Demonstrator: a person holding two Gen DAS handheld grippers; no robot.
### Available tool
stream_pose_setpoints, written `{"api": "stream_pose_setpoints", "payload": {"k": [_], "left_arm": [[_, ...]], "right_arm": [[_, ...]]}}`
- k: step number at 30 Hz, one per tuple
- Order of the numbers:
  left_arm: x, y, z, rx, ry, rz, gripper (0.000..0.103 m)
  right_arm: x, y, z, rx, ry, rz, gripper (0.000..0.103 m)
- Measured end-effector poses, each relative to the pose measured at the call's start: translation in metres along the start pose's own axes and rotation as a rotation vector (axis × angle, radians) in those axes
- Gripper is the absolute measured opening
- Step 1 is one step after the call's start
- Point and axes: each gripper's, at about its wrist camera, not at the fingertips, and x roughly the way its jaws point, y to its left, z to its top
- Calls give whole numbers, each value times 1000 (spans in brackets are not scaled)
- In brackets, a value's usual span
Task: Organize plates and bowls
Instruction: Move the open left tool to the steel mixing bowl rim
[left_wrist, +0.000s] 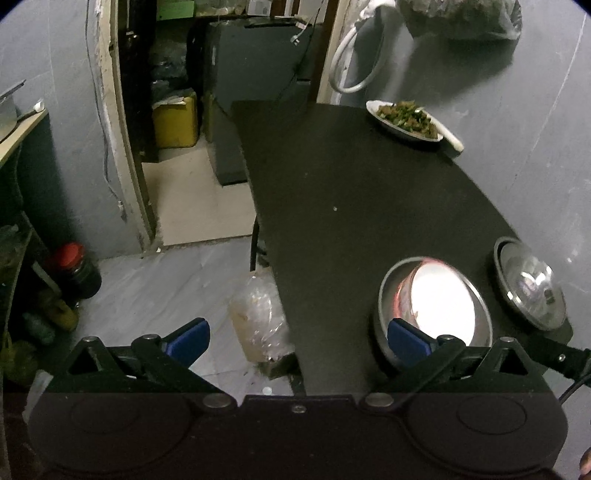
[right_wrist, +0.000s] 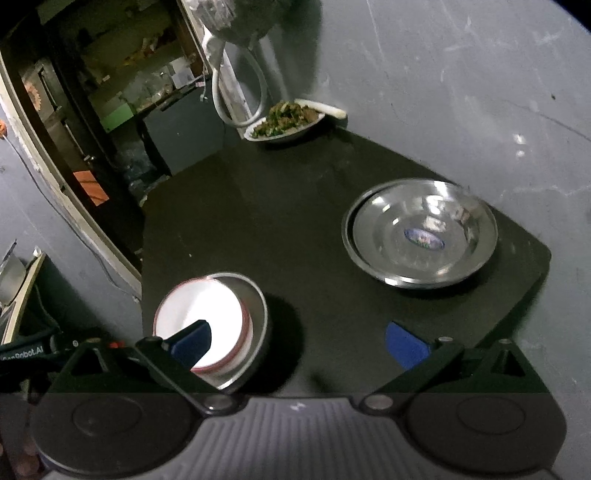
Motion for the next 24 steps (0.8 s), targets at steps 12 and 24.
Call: {"api": "stream_pose_setpoints", "payload": {"k": [12,24], "left_arm": [[0,5,-20,20,47,18,102],[7,8,-29,17,96,32,102]], "right_arm": [[0,-2,-21,-18,68,-15,103],[3,2,-31,-51,143,-23,103]]}}
